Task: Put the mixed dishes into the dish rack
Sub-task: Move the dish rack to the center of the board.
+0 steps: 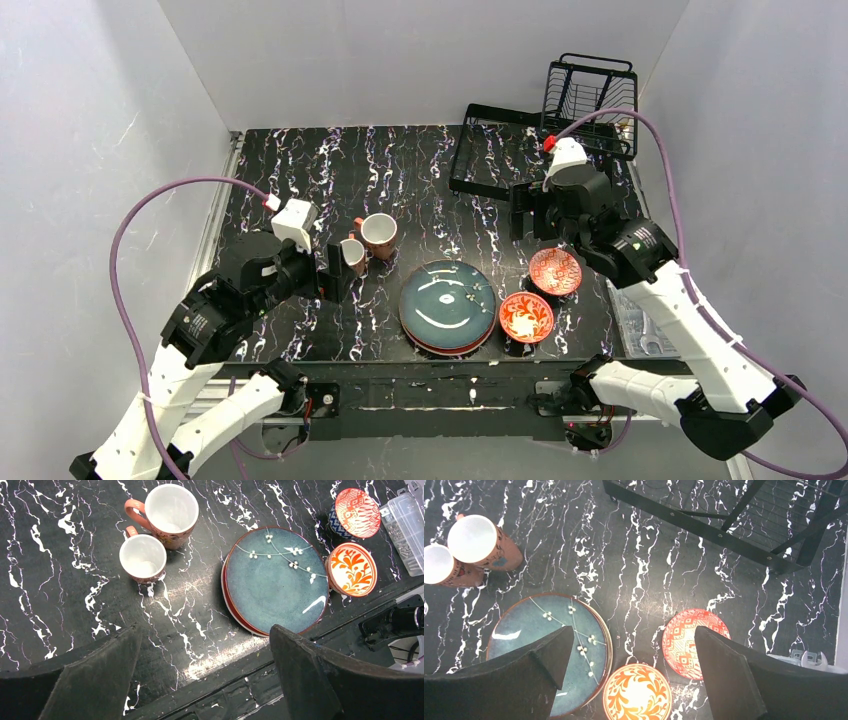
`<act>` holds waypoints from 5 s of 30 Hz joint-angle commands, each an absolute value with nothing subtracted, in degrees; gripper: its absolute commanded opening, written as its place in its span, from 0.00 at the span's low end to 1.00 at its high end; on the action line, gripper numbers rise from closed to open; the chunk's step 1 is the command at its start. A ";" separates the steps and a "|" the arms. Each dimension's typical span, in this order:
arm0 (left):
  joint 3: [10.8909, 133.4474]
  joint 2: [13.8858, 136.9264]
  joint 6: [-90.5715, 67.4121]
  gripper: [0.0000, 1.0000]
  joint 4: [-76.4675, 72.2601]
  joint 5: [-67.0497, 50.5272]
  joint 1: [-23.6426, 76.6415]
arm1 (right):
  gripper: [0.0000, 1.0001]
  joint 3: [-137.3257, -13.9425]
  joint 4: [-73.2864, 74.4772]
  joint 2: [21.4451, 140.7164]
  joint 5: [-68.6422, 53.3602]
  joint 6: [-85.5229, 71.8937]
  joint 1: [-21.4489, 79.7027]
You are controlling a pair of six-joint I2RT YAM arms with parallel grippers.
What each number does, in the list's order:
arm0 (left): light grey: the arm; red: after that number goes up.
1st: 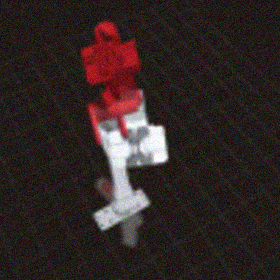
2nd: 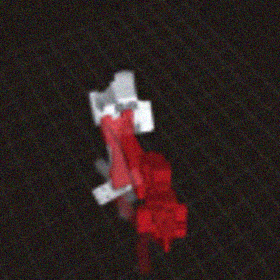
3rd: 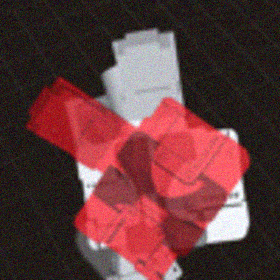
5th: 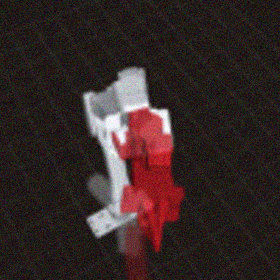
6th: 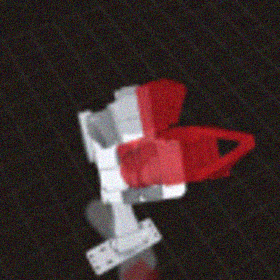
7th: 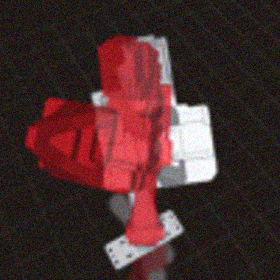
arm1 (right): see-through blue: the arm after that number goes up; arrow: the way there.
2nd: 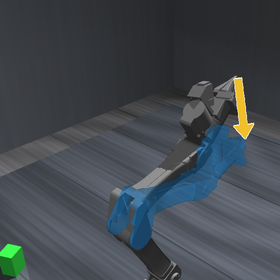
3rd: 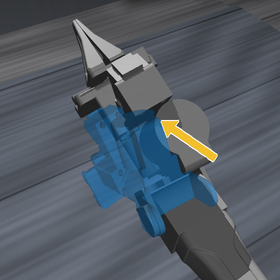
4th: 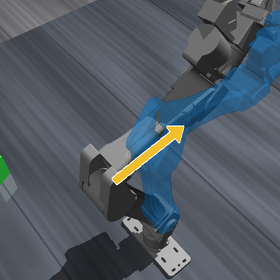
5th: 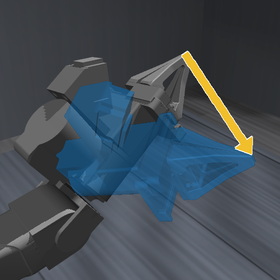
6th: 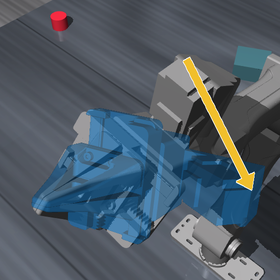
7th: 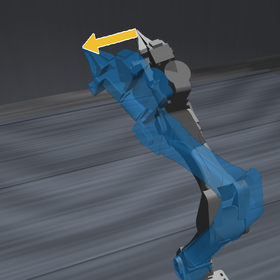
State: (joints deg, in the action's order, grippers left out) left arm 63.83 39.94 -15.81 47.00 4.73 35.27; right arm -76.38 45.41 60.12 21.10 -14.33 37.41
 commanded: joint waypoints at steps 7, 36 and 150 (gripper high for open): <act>64.29 40.79 -15.18 0.99 47.83 4.67 35.42 | 1.00 -80.33 46.27 61.22 24.80 -10.97 37.46; 50.23 36.04 -14.00 0.99 38.87 4.00 35.41 | 0.96 -92.02 39.33 70.72 29.70 15.10 37.53; 49.39 30.22 -14.61 0.99 39.51 6.41 35.50 | 0.48 -92.39 25.88 91.28 41.75 29.36 22.28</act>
State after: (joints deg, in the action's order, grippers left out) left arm 49.43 30.55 -14.61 39.22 5.43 35.38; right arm -89.25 28.16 94.72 36.84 28.67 22.26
